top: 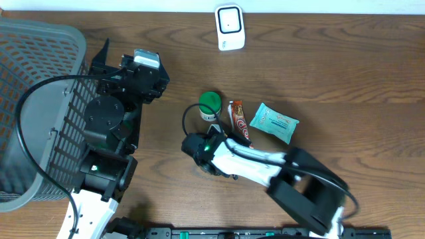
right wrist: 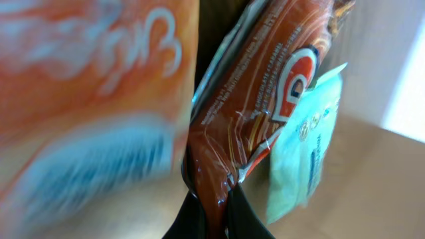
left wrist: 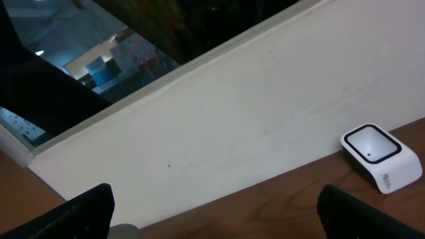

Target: Scan the item barcode

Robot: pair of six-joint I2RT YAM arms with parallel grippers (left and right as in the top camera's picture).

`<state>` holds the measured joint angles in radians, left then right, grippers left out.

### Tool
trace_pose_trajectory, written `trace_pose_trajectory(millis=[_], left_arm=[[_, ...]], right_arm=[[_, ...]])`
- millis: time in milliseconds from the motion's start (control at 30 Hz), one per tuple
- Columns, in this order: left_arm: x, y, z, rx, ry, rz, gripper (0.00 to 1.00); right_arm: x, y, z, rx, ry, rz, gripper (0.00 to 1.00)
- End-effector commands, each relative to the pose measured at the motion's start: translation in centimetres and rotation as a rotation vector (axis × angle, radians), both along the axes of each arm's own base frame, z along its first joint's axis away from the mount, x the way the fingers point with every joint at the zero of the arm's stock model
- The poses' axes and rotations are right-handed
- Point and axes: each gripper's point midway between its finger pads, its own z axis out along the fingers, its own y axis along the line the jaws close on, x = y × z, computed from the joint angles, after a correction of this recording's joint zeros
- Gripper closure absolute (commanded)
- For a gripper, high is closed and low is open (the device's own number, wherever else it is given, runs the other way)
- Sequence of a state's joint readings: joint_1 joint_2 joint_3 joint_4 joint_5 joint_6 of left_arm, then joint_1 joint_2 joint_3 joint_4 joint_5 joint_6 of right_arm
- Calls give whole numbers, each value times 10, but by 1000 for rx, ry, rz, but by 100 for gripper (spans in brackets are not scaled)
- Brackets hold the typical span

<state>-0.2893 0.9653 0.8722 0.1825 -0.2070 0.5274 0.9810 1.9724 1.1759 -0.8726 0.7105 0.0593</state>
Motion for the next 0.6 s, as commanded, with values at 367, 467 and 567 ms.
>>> trace_pose_trajectory(millis=[367,467,567], left_arm=[[0,-1,5,-9,-11,-11,2],[0,-1,6,-10,-15,-11,2],[0,-1,6,-10,-14,-11,2]], right_arm=[[-63,53,126,1053,706,-176,99],[-64,52,124,1180,809,-229,99],[-69,54,124,1284,890,-251,99]])
